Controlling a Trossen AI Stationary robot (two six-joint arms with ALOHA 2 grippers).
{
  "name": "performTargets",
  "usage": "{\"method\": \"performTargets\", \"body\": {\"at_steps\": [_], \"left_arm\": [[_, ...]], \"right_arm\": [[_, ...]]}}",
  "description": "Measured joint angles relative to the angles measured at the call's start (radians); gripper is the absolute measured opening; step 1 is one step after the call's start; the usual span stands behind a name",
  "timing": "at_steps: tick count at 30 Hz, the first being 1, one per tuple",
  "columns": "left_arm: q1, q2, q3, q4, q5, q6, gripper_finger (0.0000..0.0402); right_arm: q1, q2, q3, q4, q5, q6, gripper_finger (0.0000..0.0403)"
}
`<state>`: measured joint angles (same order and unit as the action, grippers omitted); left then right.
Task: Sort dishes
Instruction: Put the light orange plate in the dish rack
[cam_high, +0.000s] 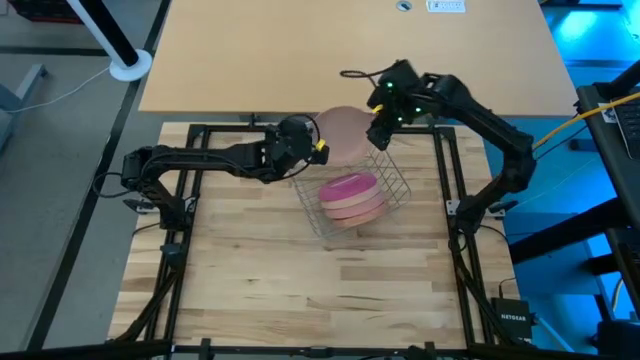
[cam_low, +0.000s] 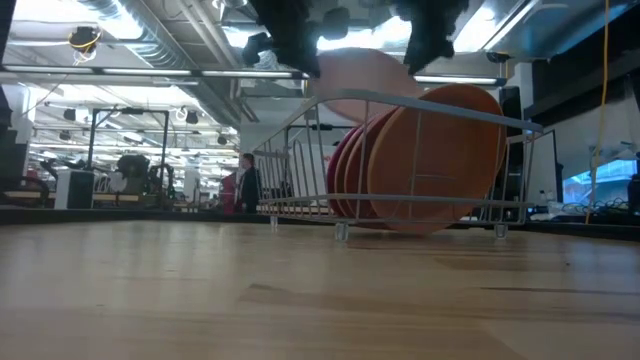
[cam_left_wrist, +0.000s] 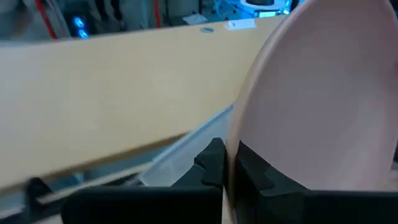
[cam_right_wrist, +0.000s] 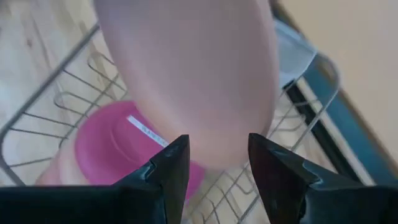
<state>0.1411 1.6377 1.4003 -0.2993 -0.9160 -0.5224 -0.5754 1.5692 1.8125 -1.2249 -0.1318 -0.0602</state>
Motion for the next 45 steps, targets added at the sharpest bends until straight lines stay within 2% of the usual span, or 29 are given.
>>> {"method": "performTargets", "body": {"at_steps": [6, 13, 27, 32, 39, 41, 45], "left_arm": [[-0.027, 0.002, -0.001, -0.011, -0.034, 0.140, 0.0000], [-0.029, 0.002, -0.001, -0.020, -0.034, 0.227, 0.0000], [-0.063, -0.001, 0.001, -0.103, -0.008, 0.238, 0.0000], [-0.042, -0.001, 0.001, -0.160, 0.003, 0.211, 0.0000], [-0.008, -0.001, -0.001, -0.257, -0.001, 0.216, 0.0000], [-0.002, -0.001, -0.001, -0.247, -0.001, 0.214, 0.0000], [0.008, -0.001, -0.001, -0.230, -0.001, 0.210, 0.0000]], "right_arm": [[-0.021, 0.046, -0.042, 0.000, -0.014, -0.001, 0.0170], [-0.019, 0.082, -0.090, -0.009, -0.017, -0.001, 0.0170], [-0.019, 0.111, -0.107, -0.036, -0.018, 0.003, 0.0170], [-0.019, 0.109, -0.098, -0.062, -0.025, 0.003, 0.0170], [-0.021, 0.105, 0.019, -0.222, 0.114, 0.004, 0.0170], [-0.021, 0.105, 0.057, -0.220, 0.095, 0.010, 0.0170], [-0.007, 0.103, 0.081, -0.198, -0.056, 0.034, 0.0170]]}}
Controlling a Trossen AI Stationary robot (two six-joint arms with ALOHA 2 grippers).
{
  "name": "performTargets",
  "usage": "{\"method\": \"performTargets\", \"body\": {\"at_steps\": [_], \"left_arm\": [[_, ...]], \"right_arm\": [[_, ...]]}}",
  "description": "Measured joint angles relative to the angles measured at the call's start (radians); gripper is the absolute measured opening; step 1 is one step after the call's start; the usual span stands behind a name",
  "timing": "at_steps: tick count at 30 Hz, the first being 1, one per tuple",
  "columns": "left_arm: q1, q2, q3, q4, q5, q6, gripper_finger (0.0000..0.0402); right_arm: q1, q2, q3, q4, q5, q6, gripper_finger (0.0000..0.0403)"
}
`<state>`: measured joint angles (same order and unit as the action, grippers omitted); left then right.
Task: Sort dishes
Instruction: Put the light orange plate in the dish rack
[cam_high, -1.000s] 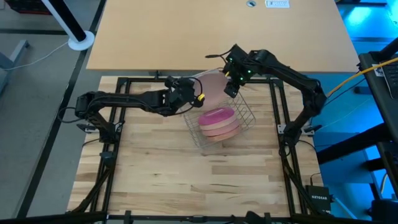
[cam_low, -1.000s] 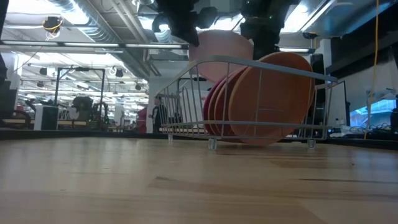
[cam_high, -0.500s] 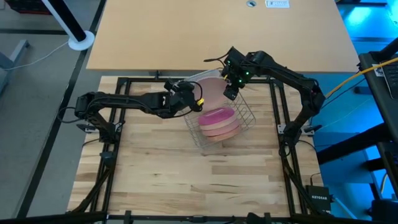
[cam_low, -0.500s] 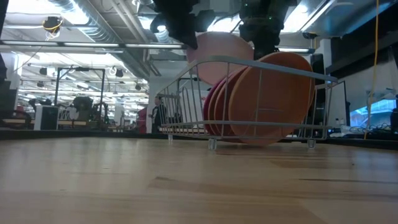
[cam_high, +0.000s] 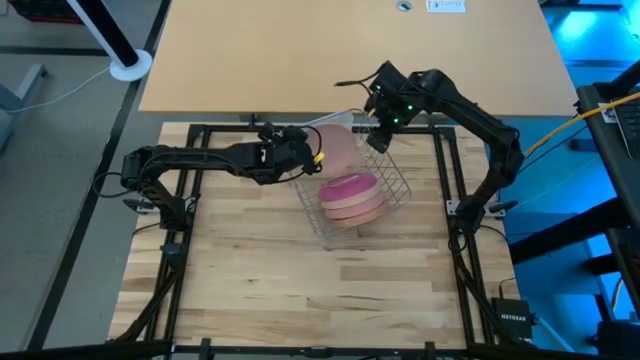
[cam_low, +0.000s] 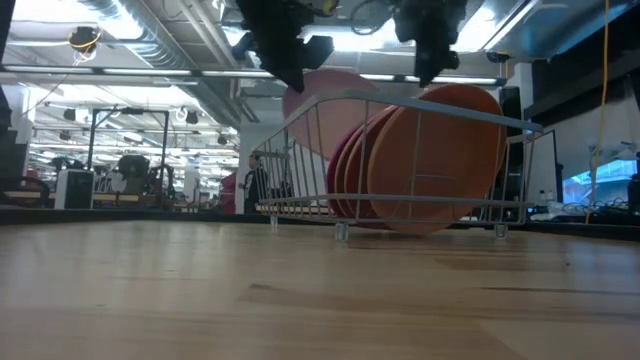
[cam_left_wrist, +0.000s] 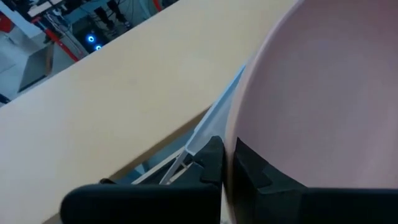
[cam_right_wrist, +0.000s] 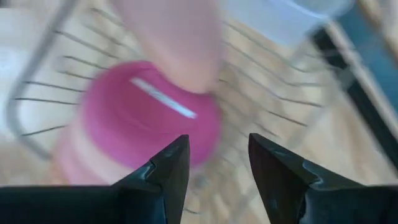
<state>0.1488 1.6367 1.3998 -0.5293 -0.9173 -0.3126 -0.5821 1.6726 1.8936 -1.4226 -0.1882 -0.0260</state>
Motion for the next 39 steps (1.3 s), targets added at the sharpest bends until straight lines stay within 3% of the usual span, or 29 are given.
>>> {"method": "performTargets", "body": {"at_steps": [3, 7, 13, 18, 26, 39], "left_arm": [[0.006, 0.000, 0.000, 0.009, -0.001, -0.018, 0.0000], [0.009, 0.000, 0.000, 0.050, -0.003, -0.011, 0.0000], [0.002, 0.000, 0.000, 0.074, -0.002, 0.008, 0.0000], [-0.015, 0.000, 0.000, 0.075, -0.003, 0.009, 0.0000], [-0.029, 0.019, 0.000, 0.063, -0.002, 0.011, 0.0000], [0.006, 0.082, 0.000, 0.051, 0.002, -0.003, 0.0000]], "right_arm": [[0.032, 0.000, -0.020, 0.038, -0.080, -0.007, 0.0170], [0.071, 0.000, -0.082, 0.126, -0.084, -0.040, 0.0170], [0.070, 0.001, -0.190, 0.221, -0.054, -0.057, 0.0170], [0.071, 0.001, -0.284, 0.257, 0.055, -0.058, 0.0170], [0.071, 0.001, -0.387, 0.377, 0.047, -0.048, 0.0170], [0.072, -0.003, -0.387, 0.186, -0.022, -0.050, 0.0170]]}}
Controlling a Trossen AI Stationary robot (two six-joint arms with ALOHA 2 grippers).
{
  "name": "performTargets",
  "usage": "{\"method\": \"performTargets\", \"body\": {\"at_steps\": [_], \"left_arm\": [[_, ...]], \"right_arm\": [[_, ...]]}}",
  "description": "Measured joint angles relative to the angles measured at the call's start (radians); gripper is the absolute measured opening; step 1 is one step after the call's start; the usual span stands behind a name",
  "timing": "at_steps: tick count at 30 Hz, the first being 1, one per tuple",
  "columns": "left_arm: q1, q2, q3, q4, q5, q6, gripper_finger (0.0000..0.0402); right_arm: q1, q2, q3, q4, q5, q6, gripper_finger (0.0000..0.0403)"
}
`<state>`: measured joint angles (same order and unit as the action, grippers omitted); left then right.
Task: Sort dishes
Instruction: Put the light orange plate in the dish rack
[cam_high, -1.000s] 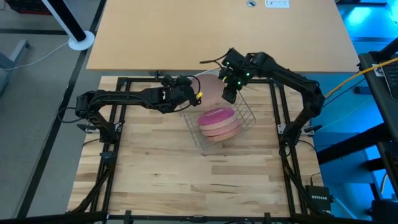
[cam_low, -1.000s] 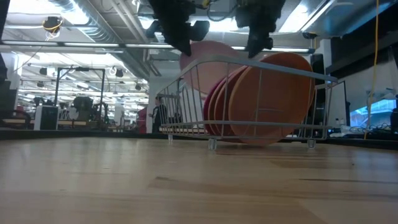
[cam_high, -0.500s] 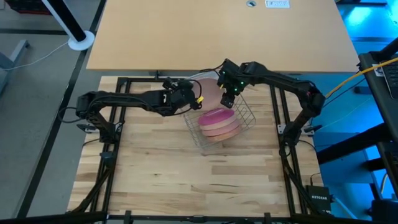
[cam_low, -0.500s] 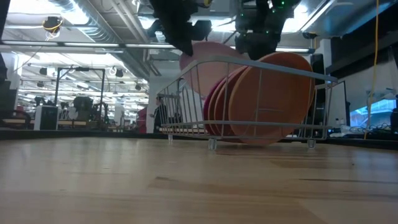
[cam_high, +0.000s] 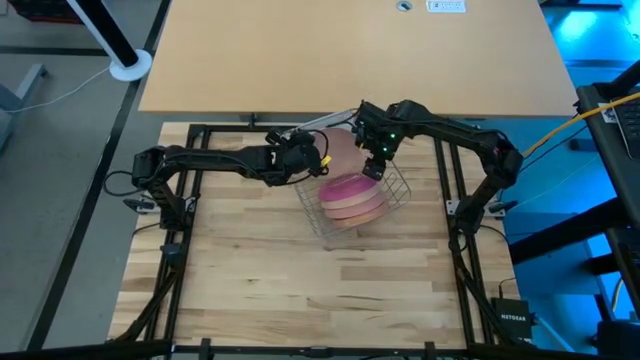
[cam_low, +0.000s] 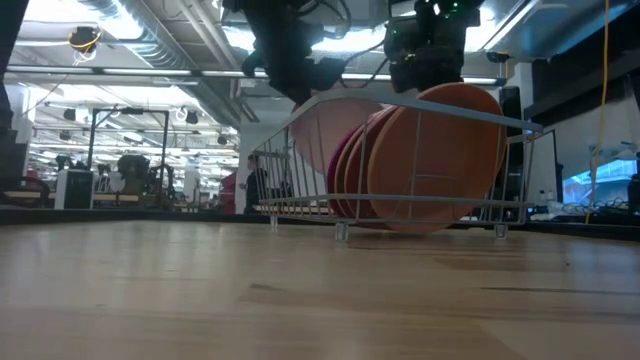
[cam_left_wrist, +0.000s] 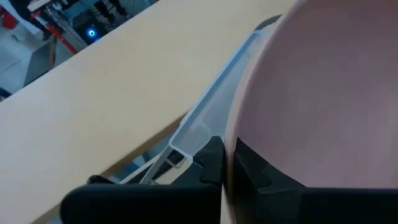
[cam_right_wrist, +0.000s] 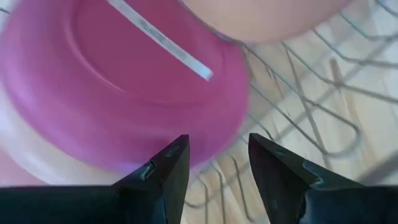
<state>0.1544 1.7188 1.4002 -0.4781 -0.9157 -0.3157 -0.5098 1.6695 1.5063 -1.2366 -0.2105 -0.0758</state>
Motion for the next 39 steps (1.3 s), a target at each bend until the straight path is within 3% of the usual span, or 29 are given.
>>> {"method": "performTargets", "body": {"at_steps": [13, 25, 39], "left_arm": [[0.001, 0.008, 0.000, 0.063, -0.001, 0.031, 0.0000], [-0.017, 0.008, 0.000, 0.089, -0.014, 0.135, 0.0000], [-0.047, 0.008, 0.000, 0.102, -0.013, 0.175, 0.0000]], "right_arm": [[-0.001, 0.009, 0.000, 0.323, -0.035, -0.008, 0.0170], [-0.001, 0.100, 0.000, 0.299, 0.020, -0.008, 0.0170], [0.001, 0.102, 0.000, 0.253, 0.056, -0.013, 0.0170]]}}
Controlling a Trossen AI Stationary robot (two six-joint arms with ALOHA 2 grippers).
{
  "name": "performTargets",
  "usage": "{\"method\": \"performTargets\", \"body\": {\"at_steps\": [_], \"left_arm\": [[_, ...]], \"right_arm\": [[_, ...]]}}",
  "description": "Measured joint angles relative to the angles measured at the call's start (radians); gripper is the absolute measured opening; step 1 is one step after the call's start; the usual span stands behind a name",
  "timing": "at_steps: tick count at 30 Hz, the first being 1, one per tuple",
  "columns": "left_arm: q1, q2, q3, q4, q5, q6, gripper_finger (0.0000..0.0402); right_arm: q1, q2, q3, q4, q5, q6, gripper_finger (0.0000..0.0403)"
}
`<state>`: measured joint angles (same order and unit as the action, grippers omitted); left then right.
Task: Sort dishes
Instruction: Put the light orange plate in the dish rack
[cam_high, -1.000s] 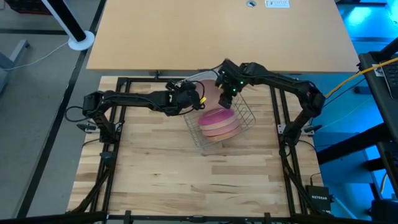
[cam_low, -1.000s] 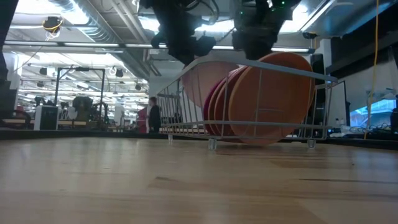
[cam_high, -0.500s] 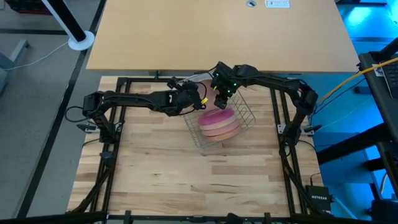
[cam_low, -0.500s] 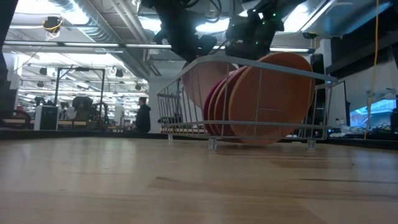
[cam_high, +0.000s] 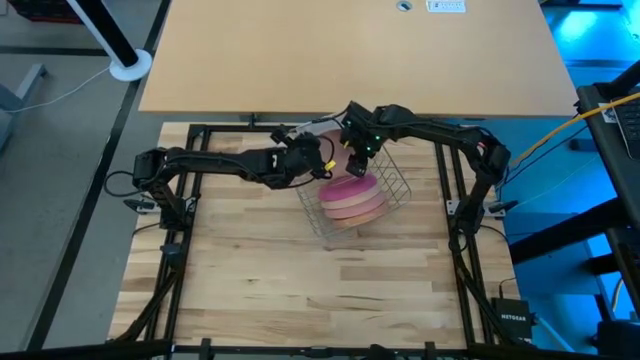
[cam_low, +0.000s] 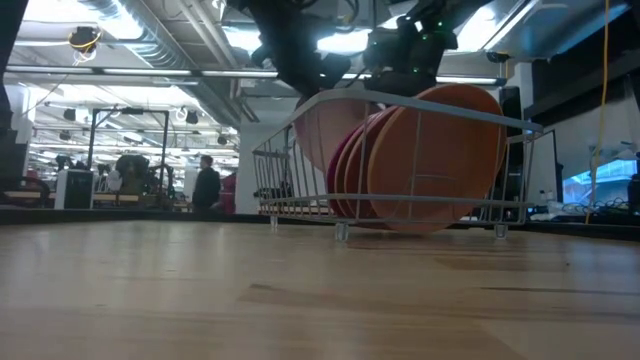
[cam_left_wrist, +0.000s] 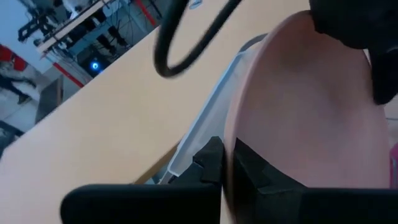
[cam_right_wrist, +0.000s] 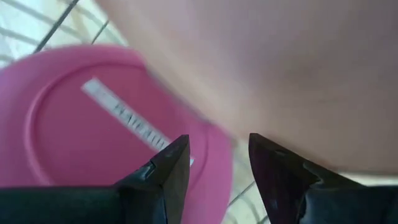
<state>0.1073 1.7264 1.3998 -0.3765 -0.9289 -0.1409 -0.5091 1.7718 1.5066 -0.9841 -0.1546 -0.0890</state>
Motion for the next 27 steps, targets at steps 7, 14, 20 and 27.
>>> {"method": "performTargets", "body": {"at_steps": [7, 14, 20, 27], "left_arm": [[-0.013, 0.000, 0.000, 0.006, 0.005, 0.126, 0.0000], [-0.032, 0.000, 0.000, 0.076, 0.001, 0.239, 0.0000], [-0.037, 0.000, 0.000, 0.206, -0.005, 0.346, 0.0000], [-0.038, 0.000, 0.000, 0.173, 0.005, 0.368, 0.0000]], "right_arm": [[0.000, -0.002, 0.000, -0.145, -0.022, 0.001, 0.0170], [0.000, -0.007, 0.000, -0.185, -0.013, 0.003, 0.0170], [0.000, -0.009, 0.044, -0.171, 0.065, -0.002, 0.0170], [0.000, -0.008, 0.070, -0.169, 0.079, -0.052, 0.0170]]}}
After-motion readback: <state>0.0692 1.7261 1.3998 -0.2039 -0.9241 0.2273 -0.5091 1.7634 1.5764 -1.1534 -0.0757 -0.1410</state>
